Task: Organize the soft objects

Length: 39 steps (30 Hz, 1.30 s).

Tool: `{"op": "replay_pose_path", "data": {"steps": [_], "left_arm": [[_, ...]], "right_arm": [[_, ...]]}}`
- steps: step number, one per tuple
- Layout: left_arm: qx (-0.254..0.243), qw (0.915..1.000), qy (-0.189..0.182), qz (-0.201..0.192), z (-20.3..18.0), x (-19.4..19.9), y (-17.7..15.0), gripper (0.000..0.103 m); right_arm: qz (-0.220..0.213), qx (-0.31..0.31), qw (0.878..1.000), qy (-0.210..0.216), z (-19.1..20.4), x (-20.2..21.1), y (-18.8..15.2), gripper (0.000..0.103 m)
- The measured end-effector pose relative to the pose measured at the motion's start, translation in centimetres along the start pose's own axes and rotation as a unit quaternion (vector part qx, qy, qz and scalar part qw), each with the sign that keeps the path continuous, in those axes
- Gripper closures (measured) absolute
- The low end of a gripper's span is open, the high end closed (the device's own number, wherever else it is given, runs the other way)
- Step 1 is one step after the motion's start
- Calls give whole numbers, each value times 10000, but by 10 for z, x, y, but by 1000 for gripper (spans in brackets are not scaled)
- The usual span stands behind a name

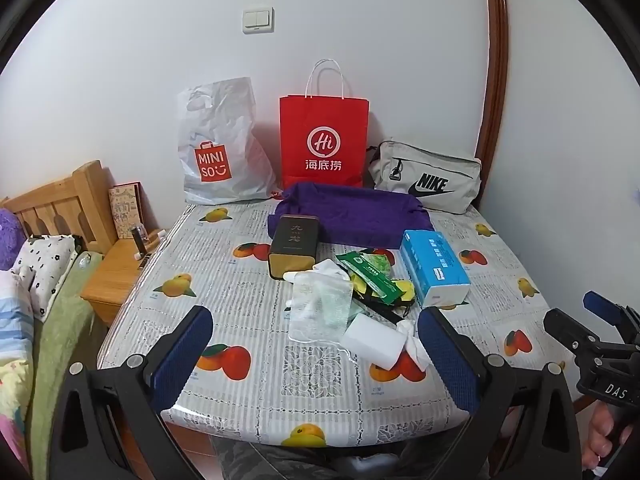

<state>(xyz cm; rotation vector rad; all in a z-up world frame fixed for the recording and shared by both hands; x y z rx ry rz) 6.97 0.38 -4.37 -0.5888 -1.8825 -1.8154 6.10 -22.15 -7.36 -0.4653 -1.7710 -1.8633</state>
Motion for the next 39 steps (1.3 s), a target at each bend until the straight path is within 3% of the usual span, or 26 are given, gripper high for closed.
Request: {"op": "replay_pose_path", "data": {"steps": [39], "left_arm": [[11, 10000, 24, -22, 6, 3, 0, 0]], "right_arm": [[-51, 44, 10000, -2, 5, 5, 0, 0]]}}
Point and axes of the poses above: each gripper's, at about its wrist camera, not at the fingertips, and x roughly against the way its jaws point, z to its left, y to its top, the point moved 9 cm from there along -x, roughly the way its jaws point, and after that the axes turned 1 degree about y, right-handed, at the moved point
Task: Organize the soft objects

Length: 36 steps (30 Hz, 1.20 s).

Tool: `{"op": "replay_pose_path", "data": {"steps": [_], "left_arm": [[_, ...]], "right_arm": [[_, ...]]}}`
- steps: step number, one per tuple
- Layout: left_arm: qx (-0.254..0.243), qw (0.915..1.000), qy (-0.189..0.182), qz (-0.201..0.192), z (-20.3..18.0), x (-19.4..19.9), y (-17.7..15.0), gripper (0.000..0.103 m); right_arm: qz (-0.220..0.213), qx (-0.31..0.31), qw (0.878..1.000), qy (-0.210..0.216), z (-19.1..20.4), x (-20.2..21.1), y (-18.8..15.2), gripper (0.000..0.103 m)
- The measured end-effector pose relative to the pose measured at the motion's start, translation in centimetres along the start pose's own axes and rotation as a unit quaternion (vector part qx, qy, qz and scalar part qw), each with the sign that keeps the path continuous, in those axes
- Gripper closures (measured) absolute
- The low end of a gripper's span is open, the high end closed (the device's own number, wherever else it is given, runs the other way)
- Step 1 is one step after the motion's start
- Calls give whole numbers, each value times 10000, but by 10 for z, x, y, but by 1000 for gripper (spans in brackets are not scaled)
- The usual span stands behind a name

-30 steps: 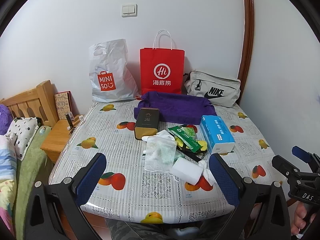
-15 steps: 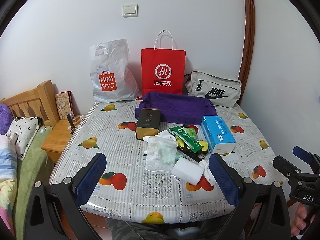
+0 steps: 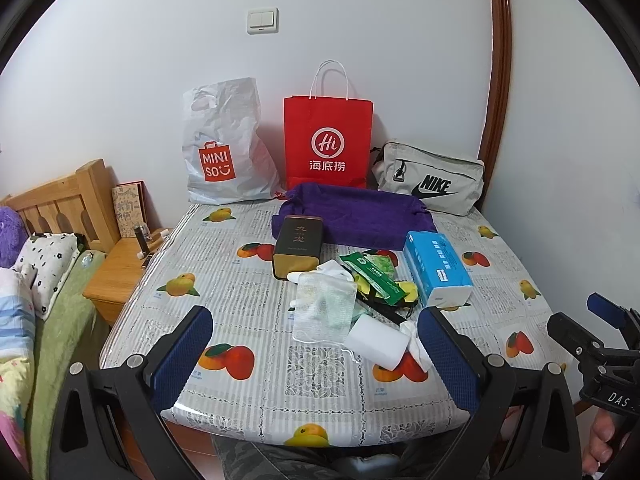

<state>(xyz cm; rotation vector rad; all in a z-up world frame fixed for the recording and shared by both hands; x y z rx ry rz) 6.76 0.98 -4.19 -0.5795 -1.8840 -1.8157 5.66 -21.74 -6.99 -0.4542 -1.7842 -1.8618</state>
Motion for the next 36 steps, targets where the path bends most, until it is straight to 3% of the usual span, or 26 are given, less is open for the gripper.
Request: {"op": "replay_pose_path", "data": {"steps": [36], "left_arm": [[-11, 10000, 13, 7, 0, -2, -3, 0]], "right_arm": [[-39, -54, 10000, 26, -2, 0, 2, 0]]}}
Point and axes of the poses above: each gripper's, at about its wrist camera, not at the fingertips, and x roughly against the way its jaws point, z to its left, y to its top, the point moved 9 cm from there along -x, roughly the way its jaws point, and after that the axes turned 1 degree about y, right-handed, at the moved point
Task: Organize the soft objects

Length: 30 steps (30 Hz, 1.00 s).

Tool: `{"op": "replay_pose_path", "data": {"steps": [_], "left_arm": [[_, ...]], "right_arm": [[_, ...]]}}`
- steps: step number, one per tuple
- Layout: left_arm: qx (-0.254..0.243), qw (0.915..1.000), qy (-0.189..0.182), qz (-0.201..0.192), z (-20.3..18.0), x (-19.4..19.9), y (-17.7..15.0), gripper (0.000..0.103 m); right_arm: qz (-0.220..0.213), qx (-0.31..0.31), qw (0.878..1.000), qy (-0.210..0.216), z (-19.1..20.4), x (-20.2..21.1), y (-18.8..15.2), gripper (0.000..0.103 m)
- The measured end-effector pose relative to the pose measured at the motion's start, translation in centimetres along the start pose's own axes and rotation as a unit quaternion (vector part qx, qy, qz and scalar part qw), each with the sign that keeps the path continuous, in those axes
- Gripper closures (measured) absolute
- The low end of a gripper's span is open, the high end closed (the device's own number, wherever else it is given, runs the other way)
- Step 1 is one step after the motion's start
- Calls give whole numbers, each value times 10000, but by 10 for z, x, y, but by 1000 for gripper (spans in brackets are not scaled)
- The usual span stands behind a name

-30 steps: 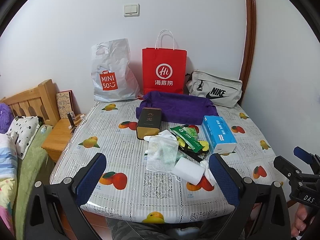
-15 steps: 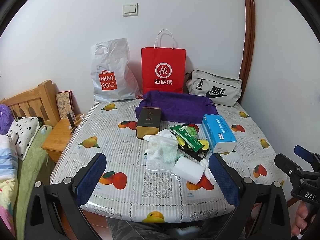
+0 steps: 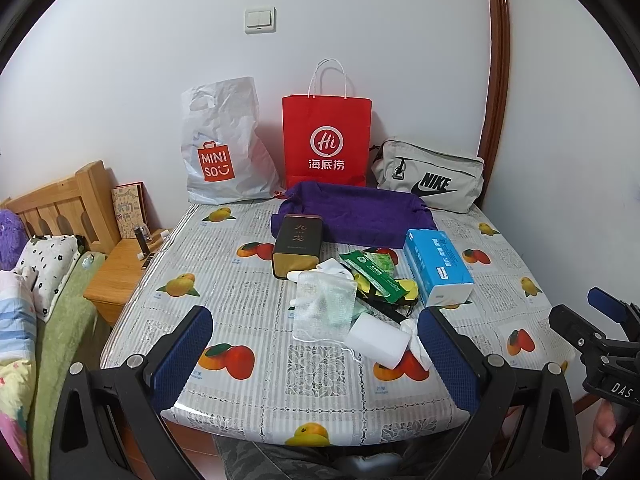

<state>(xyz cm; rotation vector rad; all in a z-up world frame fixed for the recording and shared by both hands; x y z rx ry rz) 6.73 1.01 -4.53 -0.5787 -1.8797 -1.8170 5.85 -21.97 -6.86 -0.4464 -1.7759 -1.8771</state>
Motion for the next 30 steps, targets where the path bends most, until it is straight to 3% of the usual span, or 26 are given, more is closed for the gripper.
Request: {"op": "replay_pose_path", "data": {"steps": [8, 16, 23, 30], "left_arm": [[19, 10000, -38, 29, 2, -8, -2, 0], [97, 9977, -345, 582, 3, -55, -24, 0], [-246, 9950, -578, 781, -19, -93, -45, 1], [-935, 9856, -993, 1001, -66, -134, -66, 0]], "right_arm": [[36, 54, 10000, 60, 1, -10, -4, 0], [351, 165, 9991, 172, 6, -46, -18, 1], [616, 326, 9976, 66, -3, -75, -32, 1], [823, -68, 9966, -50, -39, -95, -43, 1]]}}
Point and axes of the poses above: each gripper's, at about its wrist camera, not at the fingertips, and x roughly against the way its jaws point, z to its left, y to its top, the point moved 9 cm from there along -x, roughly the way its jaws point, and after that the axes turned 1 degree about y, right-handed, at the moved point
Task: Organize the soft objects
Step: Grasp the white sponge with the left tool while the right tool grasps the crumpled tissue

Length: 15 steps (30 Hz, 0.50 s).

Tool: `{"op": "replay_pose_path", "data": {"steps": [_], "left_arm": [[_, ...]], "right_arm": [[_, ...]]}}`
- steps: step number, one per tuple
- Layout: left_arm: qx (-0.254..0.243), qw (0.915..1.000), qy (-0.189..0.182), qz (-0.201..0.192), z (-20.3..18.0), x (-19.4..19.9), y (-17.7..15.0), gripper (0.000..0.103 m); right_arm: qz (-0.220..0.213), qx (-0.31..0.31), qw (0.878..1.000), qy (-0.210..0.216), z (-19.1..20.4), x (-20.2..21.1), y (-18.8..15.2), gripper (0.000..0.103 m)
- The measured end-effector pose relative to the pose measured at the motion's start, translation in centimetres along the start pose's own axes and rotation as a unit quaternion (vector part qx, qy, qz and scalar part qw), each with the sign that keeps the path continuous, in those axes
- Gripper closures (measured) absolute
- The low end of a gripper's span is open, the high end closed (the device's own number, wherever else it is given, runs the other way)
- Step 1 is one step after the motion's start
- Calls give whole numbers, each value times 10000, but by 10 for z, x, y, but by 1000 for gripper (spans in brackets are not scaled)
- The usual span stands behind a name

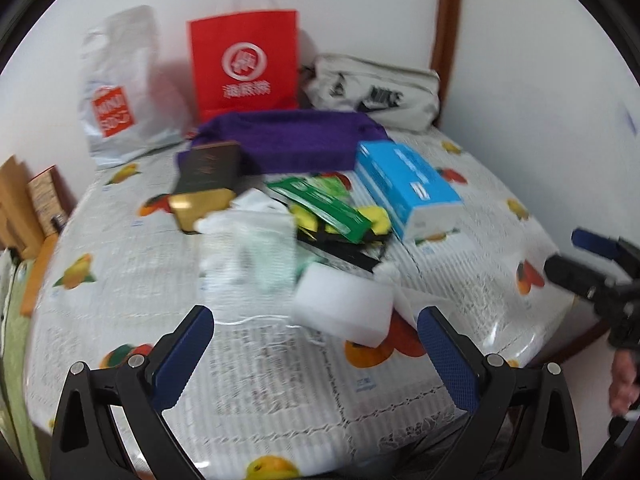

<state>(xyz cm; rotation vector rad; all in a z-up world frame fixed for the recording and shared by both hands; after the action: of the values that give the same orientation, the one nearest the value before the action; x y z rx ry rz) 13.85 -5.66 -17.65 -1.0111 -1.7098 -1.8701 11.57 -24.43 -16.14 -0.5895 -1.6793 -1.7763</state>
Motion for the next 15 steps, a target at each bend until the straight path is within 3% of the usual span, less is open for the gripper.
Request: {"op": "replay_pose_path", "data": {"steps": [8, 14, 15], "left_arm": [[-628, 9976, -14, 289, -22, -48, -4, 0], [-753, 9953, -19, 611, -23, -80, -12, 1], [-768, 9952, -36, 613, -22, -82, -13, 12]], "right_arm": [[268, -269, 9993, -46, -27, -29, -11, 1], [448, -192, 9987, 133, -24, -53, -17, 1], [481, -133, 9986, 191, -21, -58, -18, 1]]}}
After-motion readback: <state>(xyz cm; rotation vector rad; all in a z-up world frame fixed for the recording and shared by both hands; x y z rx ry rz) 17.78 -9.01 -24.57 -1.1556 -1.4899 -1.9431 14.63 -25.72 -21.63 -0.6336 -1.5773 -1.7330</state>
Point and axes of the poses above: each gripper's, at about its wrist camera, not at the fingertips, and x roughly against the way its jaws point, z to its left, y to its top, the point moved 9 cm from there along -x, roughly the way its jaws point, and after that the axes turned 1 degree about y, right-handed, at the moved point
